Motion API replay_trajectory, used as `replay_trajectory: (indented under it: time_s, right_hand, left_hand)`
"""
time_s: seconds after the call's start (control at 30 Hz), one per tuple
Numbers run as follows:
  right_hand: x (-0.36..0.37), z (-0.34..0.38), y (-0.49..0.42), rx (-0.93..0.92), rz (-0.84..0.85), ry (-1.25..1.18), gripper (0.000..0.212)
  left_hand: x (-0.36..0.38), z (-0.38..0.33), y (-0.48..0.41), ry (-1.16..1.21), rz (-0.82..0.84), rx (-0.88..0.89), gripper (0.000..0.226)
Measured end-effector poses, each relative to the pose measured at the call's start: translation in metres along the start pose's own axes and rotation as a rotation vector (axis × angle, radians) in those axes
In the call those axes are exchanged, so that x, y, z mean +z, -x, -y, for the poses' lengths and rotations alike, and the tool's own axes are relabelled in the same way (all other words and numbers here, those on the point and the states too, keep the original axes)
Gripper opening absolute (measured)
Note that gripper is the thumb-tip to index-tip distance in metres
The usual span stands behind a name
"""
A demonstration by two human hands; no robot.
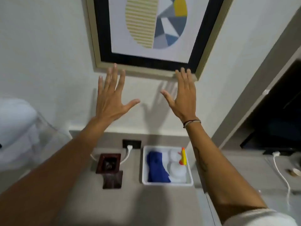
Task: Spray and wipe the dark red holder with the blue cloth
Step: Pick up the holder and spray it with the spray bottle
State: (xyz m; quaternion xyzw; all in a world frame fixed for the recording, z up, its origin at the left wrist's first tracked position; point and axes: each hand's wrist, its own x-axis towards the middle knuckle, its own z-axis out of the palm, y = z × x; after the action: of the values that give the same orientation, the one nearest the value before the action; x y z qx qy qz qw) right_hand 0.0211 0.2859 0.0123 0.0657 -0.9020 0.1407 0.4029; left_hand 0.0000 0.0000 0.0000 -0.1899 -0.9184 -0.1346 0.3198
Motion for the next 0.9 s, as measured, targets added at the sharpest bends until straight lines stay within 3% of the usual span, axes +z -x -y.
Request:
replay_trajectory:
  time_s: [0.2,0.33,0.57,0.7,0.9]
  right_hand:
    - [0.053,-0.066,0.194,0.548,0.347,-0.094,0.094]
    - [0.071,-0.084,0.263,0.764,0.498,-0.174,0.09]
    - [0.088,-0.077,0.3,0.902,0.409,-0.343,0.056]
    - [0.097,-0.079,0.306,0.975,0.403,-0.373,0.054]
    - [0.097,-0.08,0.303,0.955,0.34,-0.393,0.054]
  left_hand:
    - [0.088,0.002,0.147,0.019,0.367,-0.085,0.12]
    - [0.115,0.009,0.208,-0.013,0.53,-0.116,0.118]
    - [0.125,0.012,0.252,-0.097,0.617,-0.136,0.111]
    - [0.126,0.012,0.253,-0.109,0.645,-0.187,0.112]
    - [0.126,0.021,0.242,-0.057,0.795,-0.22,0.134]
